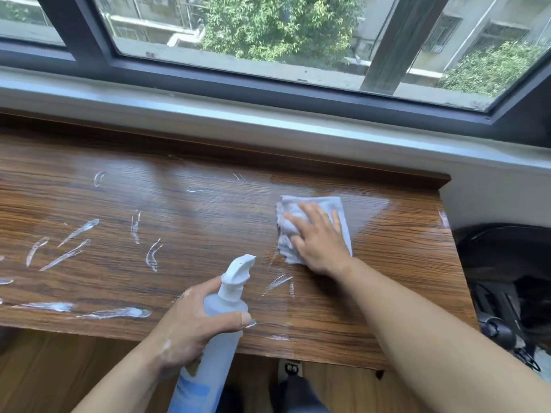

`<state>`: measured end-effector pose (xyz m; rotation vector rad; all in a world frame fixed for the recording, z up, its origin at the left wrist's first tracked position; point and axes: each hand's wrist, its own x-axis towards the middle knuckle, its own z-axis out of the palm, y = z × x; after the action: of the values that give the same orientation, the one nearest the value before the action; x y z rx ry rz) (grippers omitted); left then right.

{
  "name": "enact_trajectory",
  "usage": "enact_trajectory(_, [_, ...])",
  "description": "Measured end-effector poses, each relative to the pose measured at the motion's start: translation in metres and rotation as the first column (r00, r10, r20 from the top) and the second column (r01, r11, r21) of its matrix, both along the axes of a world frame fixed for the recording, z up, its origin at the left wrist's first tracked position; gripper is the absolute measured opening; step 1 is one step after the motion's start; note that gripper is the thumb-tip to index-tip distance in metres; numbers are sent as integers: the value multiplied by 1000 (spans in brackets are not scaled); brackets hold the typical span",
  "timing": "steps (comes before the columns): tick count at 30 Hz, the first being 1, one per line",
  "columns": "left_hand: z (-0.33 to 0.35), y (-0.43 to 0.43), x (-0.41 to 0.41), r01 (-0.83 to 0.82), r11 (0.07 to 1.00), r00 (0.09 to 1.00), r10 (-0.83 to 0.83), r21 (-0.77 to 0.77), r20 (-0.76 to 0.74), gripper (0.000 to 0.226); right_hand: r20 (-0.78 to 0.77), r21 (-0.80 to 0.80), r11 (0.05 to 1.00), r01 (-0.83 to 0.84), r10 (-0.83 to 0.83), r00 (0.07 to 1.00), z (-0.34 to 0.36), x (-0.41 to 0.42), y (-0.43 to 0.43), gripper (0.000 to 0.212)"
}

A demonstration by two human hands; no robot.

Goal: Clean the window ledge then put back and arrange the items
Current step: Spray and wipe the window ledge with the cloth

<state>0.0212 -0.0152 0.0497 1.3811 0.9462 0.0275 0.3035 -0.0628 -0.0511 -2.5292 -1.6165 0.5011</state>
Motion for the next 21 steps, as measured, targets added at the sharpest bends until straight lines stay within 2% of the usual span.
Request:
enact_trajectory(3, [1, -1, -6, 21, 1000, 1000, -21, 20, -2, 45, -25, -13, 975, -222, 221, 975, 2, -28, -71, 58])
enact_trajectory(6, [0, -1, -11, 36, 999, 999, -36, 28, 1, 49, 3, -14, 962, -272, 272, 962, -2, -46, -117, 55])
enact_trajectory(8, [-1, -1, -14, 42, 999, 999, -42, 33, 4, 51, 23, -18, 972, -235, 235, 972, -2, -46, -102, 55])
enact_trajectory(11, [-2, -3, -14, 70, 996, 998, -70, 50, 1, 50, 32, 0, 996, -91, 91, 995, 1, -31, -31, 63])
enact_trajectory(13, [-2, -7, -13, 96, 994, 995, -96, 55, -2, 51, 16, 13, 1000, 21, -21, 1000, 5, -11, 17, 55])
enact_trajectory(15, [-1, -12, -13, 130, 990, 992, -130, 54, -7, 52, 6, 3, 998, 65, -65, 998, 8, 2, 44, 52])
enact_trajectory(18, [-1, -16, -16, 186, 982, 982, -186, 28, -5, 48, 8, 3, 997, 78, -78, 997, 5, 1, 34, 52])
enact_trajectory(21, [-4, -19, -21, 189, 980, 982, -187, 55, -42, 50, 24, 24, 994, 109, -109, 994, 2, -16, -15, 51])
